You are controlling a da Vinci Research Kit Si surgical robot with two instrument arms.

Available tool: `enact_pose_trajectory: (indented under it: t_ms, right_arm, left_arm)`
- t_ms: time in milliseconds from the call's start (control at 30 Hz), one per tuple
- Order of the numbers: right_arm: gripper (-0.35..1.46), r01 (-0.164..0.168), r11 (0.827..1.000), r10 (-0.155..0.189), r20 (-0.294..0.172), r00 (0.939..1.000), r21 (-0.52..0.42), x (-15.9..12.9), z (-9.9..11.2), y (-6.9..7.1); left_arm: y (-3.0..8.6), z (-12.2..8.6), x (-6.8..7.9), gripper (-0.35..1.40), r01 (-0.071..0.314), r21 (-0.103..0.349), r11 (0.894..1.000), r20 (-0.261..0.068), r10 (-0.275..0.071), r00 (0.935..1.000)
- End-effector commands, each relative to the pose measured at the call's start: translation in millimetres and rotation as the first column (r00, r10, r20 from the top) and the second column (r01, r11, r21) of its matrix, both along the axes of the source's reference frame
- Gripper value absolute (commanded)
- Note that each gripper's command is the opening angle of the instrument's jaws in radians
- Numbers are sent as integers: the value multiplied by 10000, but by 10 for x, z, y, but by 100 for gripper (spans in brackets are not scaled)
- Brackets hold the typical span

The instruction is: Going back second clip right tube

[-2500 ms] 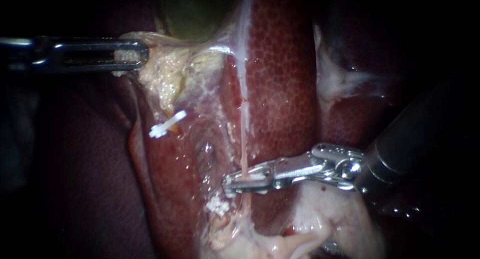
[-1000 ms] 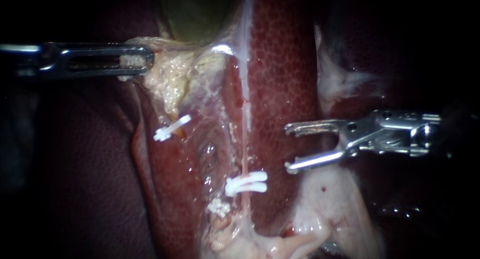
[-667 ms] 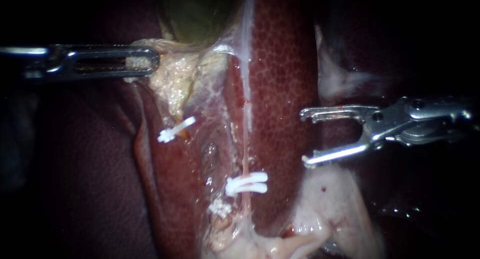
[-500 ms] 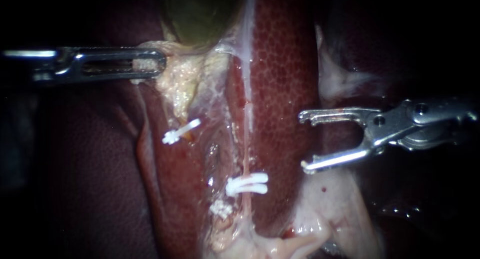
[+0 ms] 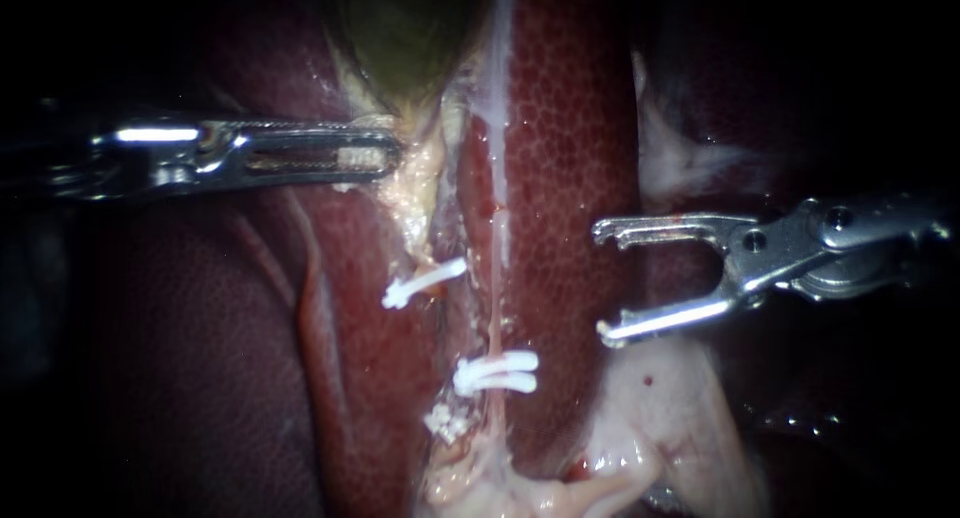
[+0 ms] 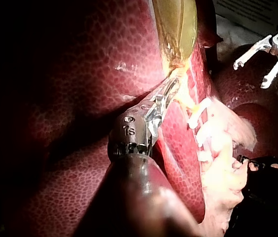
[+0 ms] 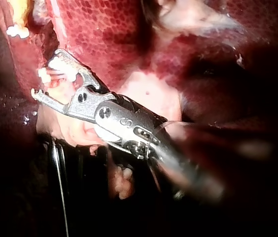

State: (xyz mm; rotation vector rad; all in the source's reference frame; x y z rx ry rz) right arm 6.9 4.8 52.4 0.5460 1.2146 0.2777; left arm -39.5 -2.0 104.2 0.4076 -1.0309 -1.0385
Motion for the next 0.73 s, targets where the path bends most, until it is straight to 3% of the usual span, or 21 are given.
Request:
enact_pose_trajectory:
  t_ms: [33,733]
  right_arm:
    - [60,0,10000,0,0,10000,1,0,0,0]
    - [60,33,10000,-33,-29,10000,-45,2,-1,-1]
  left_arm:
    - [-1,1,-1,-35,-27,22,10000,12,27,10000]
    - [-3,3,-5,-35,-97,21,10000,26,97,9999]
